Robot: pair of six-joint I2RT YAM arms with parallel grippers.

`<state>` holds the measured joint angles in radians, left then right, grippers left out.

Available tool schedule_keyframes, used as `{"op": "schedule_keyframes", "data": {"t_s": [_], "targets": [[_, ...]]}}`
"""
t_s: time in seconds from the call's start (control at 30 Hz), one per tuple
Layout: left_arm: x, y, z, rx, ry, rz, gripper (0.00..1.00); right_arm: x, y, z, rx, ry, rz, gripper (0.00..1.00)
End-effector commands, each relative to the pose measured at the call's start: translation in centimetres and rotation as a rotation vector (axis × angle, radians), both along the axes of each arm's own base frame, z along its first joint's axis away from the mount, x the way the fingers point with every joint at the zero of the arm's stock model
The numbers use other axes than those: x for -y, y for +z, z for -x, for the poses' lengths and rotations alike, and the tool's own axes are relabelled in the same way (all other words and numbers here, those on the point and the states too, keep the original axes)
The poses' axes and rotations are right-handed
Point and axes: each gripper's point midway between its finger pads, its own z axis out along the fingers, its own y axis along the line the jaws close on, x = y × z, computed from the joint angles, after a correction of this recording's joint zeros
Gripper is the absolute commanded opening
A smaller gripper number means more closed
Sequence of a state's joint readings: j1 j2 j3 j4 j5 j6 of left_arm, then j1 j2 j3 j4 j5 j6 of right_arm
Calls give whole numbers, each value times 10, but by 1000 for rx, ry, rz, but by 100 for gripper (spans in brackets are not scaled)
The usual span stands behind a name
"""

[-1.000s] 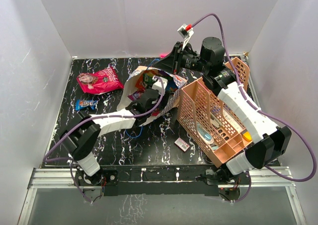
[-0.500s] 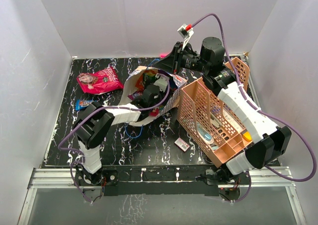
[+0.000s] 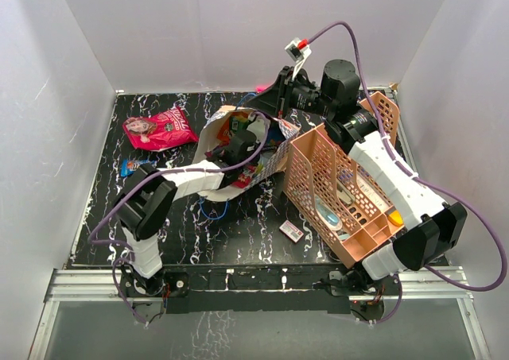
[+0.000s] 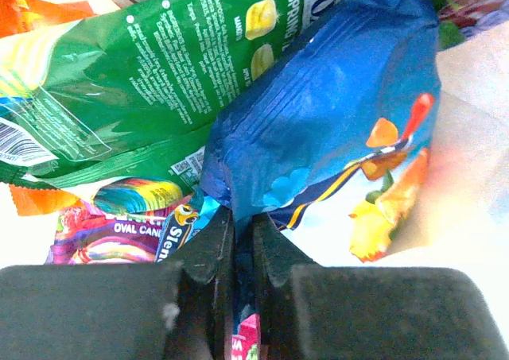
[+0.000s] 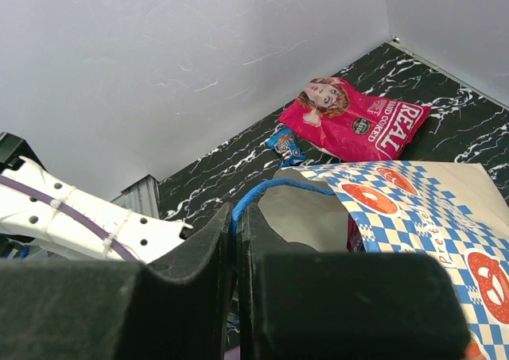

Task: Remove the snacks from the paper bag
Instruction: Take out the snack from the paper bag.

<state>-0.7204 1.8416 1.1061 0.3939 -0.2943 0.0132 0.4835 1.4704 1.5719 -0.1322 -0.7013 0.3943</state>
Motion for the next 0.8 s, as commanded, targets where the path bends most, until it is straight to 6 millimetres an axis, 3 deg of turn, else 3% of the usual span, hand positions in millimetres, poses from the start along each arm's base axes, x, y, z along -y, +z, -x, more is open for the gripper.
{"op": "schedule_keyframes", "data": {"t_s": [0.0, 0.3, 0.47, 0.77], "targets": [[-3, 62, 14, 9, -12, 119, 0, 7, 39, 18, 121, -3, -66, 8], [-21, 116, 65, -22, -69, 236, 0, 14, 31, 3, 113, -100, -40, 8], [-35, 155, 90, 16, -82, 334, 0, 21, 28, 0, 116, -150, -29, 8], [-55, 236, 95, 182, -38, 429, 0, 20, 23, 1, 115, -138, -14, 8]]}}
